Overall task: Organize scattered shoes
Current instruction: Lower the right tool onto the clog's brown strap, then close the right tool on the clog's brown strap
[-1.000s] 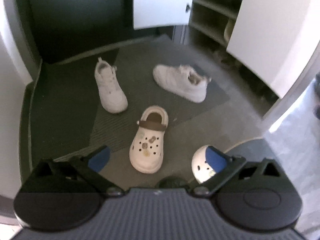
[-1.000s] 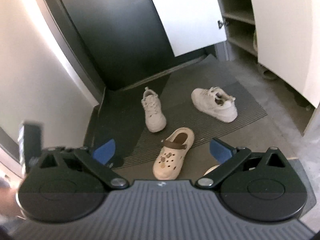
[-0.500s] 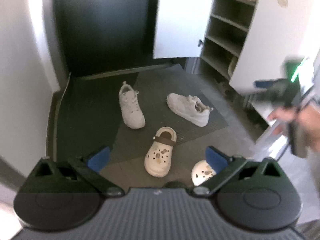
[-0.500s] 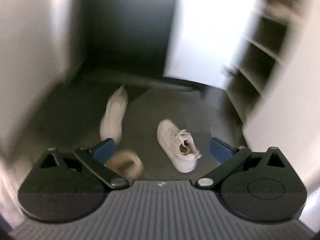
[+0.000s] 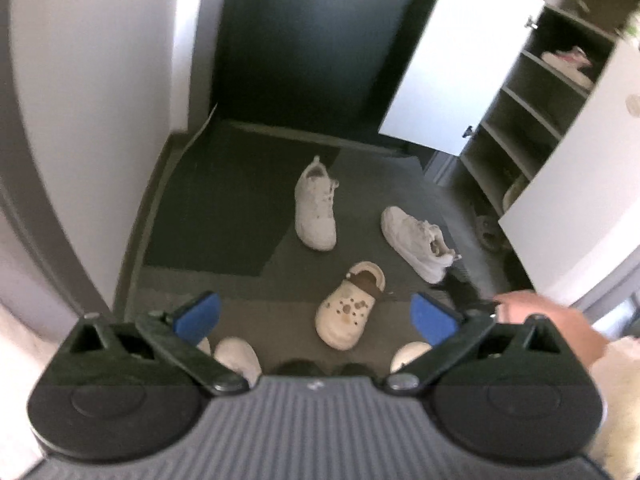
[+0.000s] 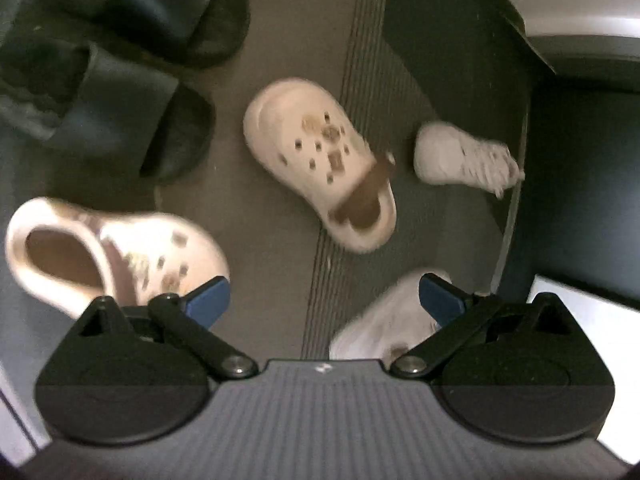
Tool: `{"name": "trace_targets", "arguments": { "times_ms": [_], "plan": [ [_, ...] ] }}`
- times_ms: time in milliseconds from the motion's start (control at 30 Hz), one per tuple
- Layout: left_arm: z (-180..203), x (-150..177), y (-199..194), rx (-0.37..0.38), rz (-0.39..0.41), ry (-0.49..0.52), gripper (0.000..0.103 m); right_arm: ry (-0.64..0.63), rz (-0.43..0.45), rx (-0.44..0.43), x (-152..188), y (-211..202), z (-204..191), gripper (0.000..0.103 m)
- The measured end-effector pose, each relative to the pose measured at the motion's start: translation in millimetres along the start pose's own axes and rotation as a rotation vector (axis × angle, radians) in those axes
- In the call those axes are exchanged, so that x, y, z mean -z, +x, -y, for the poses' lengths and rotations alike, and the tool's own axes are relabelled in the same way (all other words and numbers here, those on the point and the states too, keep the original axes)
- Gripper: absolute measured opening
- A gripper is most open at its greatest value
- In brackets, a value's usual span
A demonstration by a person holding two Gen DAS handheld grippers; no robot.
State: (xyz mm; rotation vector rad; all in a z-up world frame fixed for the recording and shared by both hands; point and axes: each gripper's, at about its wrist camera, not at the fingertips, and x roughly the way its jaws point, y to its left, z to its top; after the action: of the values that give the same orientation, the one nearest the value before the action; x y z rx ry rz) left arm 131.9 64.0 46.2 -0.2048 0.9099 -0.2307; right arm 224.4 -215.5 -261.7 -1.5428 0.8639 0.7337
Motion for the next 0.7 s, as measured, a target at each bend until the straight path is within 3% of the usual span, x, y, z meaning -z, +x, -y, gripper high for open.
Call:
{"name": "trace_targets", "arguments": {
  "times_ms": [167, 300, 467, 500, 567, 700],
  "plan": [
    [-12.5, 2.2, 28.4, 0.013, -0.077, -0.007, 0.103, -0.077, -0.025, 0.015, -12.3, 47.8, -2.4, 0.103],
    [-21.3, 4.3, 55.0, -0.019, -0.145, -0.035, 0.103, -0.012, -0.017, -0.035, -18.2, 81.2, 8.8, 0.101],
    [-25.9, 0.5, 70.9, -0.03, -0.163, -0.055, 0.103, 0.056, -0.005, -0.051, -26.3, 107.7, 19.3, 0.097],
    [-24.6, -0.4, 72.8, -0.027, -0.164, -0.057, 0.103, 0.065, -0.004, -0.053, -28.0, 112.6, 21.3, 0.095],
    [-21.8, -1.6, 75.8, -0.018, -0.167, -0.05, 0.103, 0.045, 0.002, -0.08, -29.8, 113.5, 21.9, 0.079],
    [-12.4, -2.7, 75.2, -0.004, -0.175, -0.049, 0.103, 0.013, 0.028, -0.156, -31.5, 107.4, 21.2, 0.077]
  ]
}}
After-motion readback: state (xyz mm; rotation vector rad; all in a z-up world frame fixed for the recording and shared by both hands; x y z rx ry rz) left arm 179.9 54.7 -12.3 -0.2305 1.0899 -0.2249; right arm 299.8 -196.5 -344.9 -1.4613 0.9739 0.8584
